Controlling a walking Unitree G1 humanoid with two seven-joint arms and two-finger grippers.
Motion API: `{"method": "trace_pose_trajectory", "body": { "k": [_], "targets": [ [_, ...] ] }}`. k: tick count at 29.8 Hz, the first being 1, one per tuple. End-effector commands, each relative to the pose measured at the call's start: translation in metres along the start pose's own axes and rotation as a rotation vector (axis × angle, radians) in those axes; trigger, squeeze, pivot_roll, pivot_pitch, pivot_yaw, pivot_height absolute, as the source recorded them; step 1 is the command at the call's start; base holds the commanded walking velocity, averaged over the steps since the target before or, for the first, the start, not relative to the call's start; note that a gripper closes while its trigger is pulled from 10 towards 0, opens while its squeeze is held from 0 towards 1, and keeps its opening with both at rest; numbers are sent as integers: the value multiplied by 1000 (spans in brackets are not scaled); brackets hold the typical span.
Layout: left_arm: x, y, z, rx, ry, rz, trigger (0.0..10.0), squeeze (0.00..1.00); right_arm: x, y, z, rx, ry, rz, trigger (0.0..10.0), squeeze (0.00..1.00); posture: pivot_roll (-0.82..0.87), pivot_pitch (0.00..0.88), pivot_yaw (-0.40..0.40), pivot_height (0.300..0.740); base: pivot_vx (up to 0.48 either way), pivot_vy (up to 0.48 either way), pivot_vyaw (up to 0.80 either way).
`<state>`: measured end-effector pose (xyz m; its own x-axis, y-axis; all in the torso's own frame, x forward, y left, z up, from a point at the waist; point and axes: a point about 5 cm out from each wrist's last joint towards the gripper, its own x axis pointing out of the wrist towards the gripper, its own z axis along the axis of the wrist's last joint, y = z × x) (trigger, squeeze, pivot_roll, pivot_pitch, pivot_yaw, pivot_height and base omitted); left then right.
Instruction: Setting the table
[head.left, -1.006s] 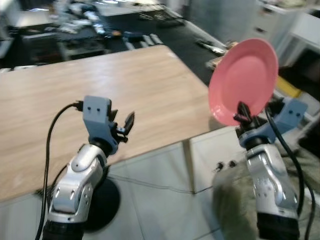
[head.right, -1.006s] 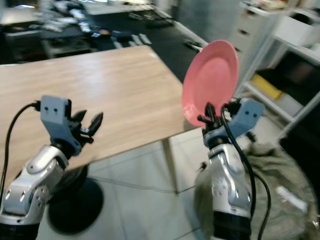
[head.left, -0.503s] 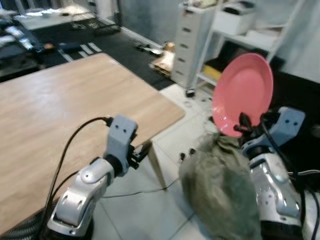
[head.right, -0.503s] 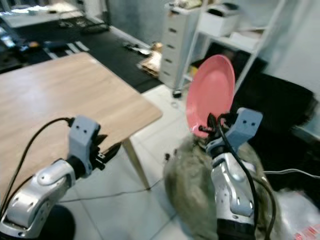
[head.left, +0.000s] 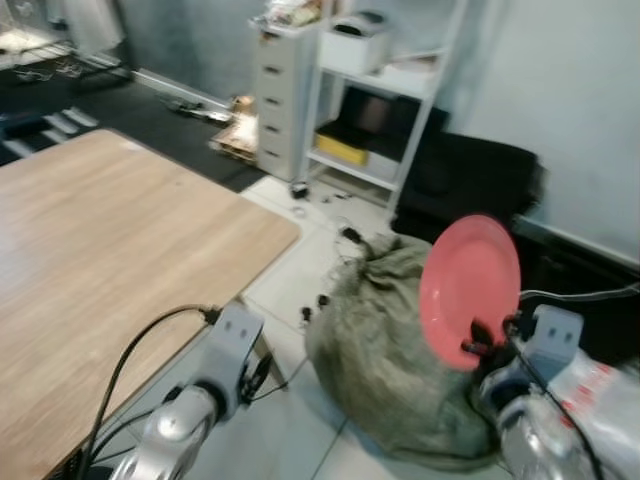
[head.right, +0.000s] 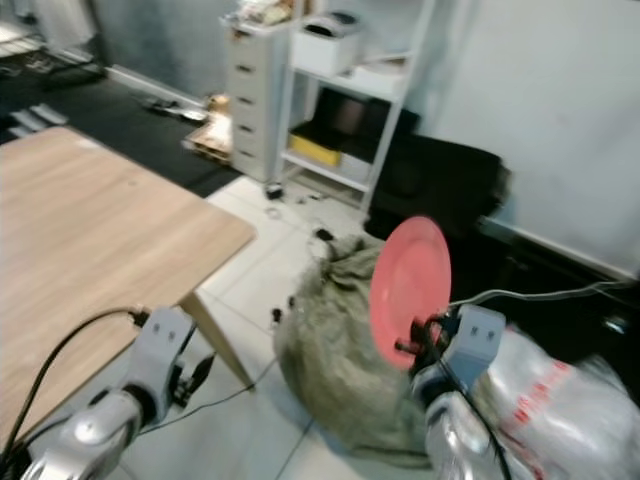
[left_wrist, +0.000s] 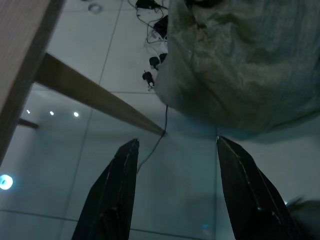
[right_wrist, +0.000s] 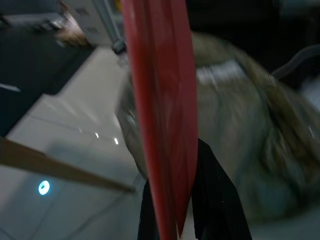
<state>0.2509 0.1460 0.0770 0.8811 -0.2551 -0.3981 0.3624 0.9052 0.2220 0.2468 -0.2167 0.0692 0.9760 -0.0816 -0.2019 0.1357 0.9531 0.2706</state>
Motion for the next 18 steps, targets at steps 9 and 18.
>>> {"method": "trace_pose_trajectory", "body": {
  "k": [9,18],
  "targets": [
    [2,-12,-51,-71,73,-104,10000,0,-22,-3,-56,-118,223,93,10000,0,-71,0,37,740,0,0,-800],
    [7,-18,-66,-176,104,-63,10000,0,-21,1,-64,-111,251,127,10000,0,-74,0,29,740,0,0,-800]
  ]
}}
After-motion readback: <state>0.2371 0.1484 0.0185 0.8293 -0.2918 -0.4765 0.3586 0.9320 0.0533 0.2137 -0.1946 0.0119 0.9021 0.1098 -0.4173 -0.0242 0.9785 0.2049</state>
